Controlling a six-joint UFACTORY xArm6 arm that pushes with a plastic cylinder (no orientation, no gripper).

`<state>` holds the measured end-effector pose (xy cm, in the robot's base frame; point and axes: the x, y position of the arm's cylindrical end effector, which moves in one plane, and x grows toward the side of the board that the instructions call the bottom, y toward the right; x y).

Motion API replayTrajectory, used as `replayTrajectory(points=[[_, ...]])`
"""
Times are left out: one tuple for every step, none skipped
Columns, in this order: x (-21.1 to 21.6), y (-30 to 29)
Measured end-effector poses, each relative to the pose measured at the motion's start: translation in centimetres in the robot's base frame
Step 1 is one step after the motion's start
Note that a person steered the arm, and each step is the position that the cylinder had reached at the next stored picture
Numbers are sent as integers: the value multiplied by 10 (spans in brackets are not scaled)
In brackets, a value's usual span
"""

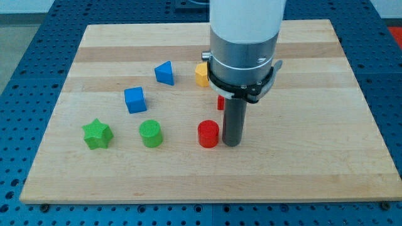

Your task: Nudge the red circle to the left

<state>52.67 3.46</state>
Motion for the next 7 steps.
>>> replayTrajectory(points=[[1,-3],[1,-3],[1,-7],[1,-14],[1,-20],[1,-24],[1,-17]])
